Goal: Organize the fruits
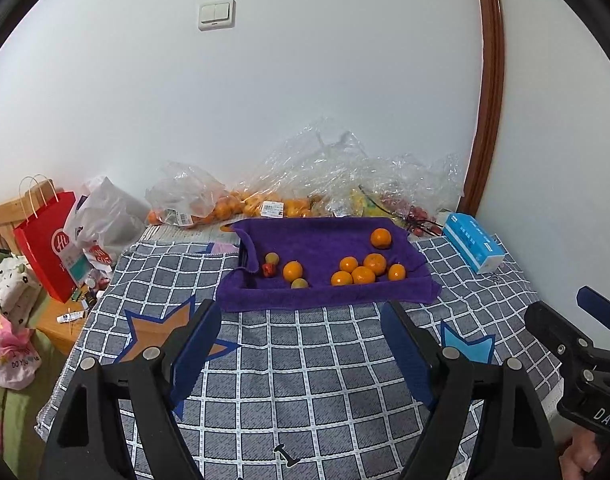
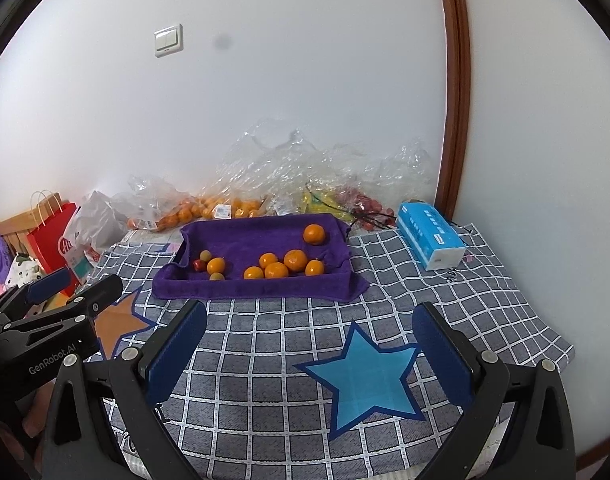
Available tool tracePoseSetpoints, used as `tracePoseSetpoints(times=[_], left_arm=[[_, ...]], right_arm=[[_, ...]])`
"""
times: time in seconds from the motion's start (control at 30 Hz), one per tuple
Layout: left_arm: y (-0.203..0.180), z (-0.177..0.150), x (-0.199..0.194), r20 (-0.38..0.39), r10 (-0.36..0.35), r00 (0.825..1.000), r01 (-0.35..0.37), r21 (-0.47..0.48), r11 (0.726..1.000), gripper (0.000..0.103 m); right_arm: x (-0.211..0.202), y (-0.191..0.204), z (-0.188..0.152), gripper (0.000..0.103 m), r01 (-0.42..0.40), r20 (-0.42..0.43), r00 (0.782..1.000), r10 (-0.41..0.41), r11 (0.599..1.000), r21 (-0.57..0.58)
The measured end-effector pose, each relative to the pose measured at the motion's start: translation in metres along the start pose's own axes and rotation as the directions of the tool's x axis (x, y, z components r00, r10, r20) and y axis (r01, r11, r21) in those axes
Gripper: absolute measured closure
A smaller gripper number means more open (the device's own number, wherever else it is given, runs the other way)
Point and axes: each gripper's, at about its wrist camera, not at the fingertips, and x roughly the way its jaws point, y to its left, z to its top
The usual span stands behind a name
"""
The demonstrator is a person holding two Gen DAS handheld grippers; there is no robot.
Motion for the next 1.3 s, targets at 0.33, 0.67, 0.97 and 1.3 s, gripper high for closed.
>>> tracePoseSetpoints(times=[0.33, 0.67, 0.97, 1.3], left_arm=[[-0.0001, 0.0002, -0.0001, 0.002, -0.002, 1.000, 0.001, 0.001, 1.000, 0.022], [0.0024, 0.0006, -0.0018, 0.004, 0.001, 1.000, -0.001, -0.002, 1.000, 0.022], [0.0029, 0.0008, -0.0023, 0.004, 0.001, 1.000, -0.001, -0.003, 1.000, 0.022], [0.0037, 0.0007, -0.0033, 0.003, -0.001, 1.000, 0.001, -0.003, 1.000, 0.022]], right_arm=[[-0.0005, 0.0005, -0.0001, 0.002, 0.002, 0.002, 1.000, -0.002, 1.000, -0.008], [0.0001, 0.0011, -0.0005, 0.002, 0.001, 0.001, 1.000, -0.001, 1.000, -0.005], [-0.0004, 0.0022, -0.0006, 0.002, 0.006, 0.001, 1.000, -0.006, 1.000, -0.008], [-0.0008, 0.0015, 0.0000, 0.002, 0.010, 0.001, 1.000, -0.010, 1.000, -0.007]])
